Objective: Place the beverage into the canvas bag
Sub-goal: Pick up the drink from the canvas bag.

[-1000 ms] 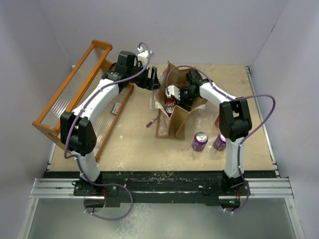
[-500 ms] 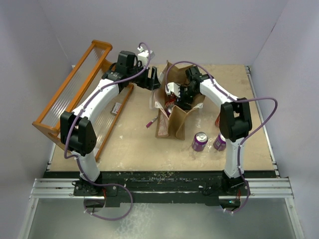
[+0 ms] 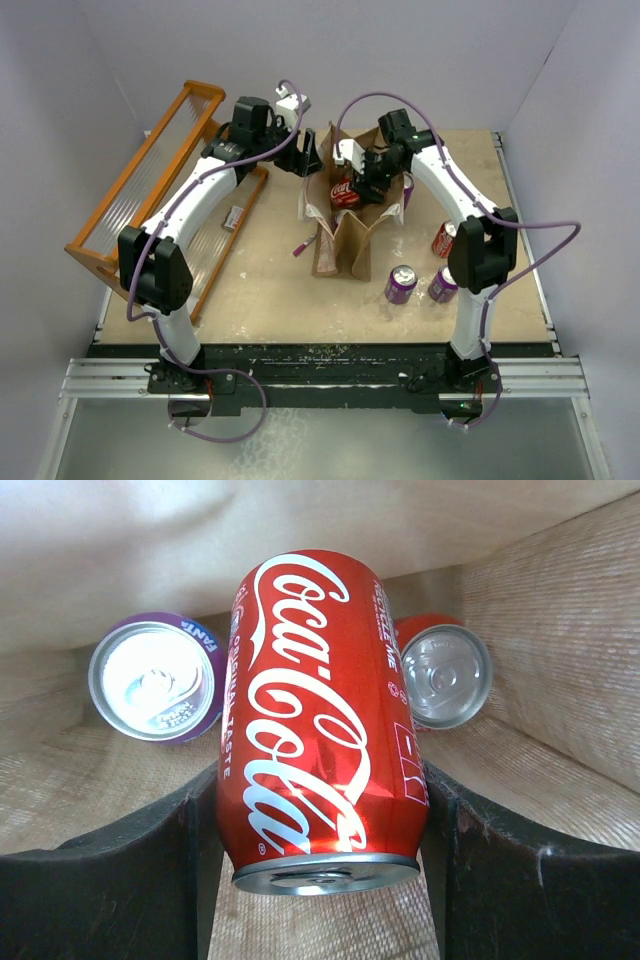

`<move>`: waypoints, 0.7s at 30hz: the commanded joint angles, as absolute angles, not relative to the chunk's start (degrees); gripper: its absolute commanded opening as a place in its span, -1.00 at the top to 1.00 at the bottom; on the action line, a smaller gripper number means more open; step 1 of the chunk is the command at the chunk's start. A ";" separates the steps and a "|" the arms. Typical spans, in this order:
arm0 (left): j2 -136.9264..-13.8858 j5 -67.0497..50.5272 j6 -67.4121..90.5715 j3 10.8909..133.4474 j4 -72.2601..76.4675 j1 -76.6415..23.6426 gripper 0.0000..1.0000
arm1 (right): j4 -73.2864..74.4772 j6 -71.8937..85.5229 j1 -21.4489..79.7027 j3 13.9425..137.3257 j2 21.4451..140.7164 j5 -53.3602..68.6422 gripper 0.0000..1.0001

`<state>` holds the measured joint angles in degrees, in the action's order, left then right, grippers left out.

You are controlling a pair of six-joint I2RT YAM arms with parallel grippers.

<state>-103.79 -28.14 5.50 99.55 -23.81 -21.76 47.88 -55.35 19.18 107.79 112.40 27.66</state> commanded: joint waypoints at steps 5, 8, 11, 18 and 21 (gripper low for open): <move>-99.80 -29.46 -0.67 104.59 -17.37 -21.19 -0.58 | 45.23 -47.03 19.16 111.11 103.31 30.56 1.00; -99.60 -32.57 -0.89 104.94 -16.65 -21.21 -0.59 | 43.97 -44.84 19.20 110.98 101.08 29.76 1.00; -99.10 -39.40 -1.81 104.85 -15.58 -21.22 -0.63 | 41.61 -42.09 19.08 109.76 98.18 28.96 1.00; -97.60 -54.89 -22.23 105.33 -23.72 -21.21 -0.84 | 37.99 -34.64 19.07 110.96 93.16 29.79 1.00; -96.71 -54.31 -29.18 105.98 -27.99 -21.23 -0.91 | 36.66 -31.04 19.07 111.04 91.12 32.28 1.00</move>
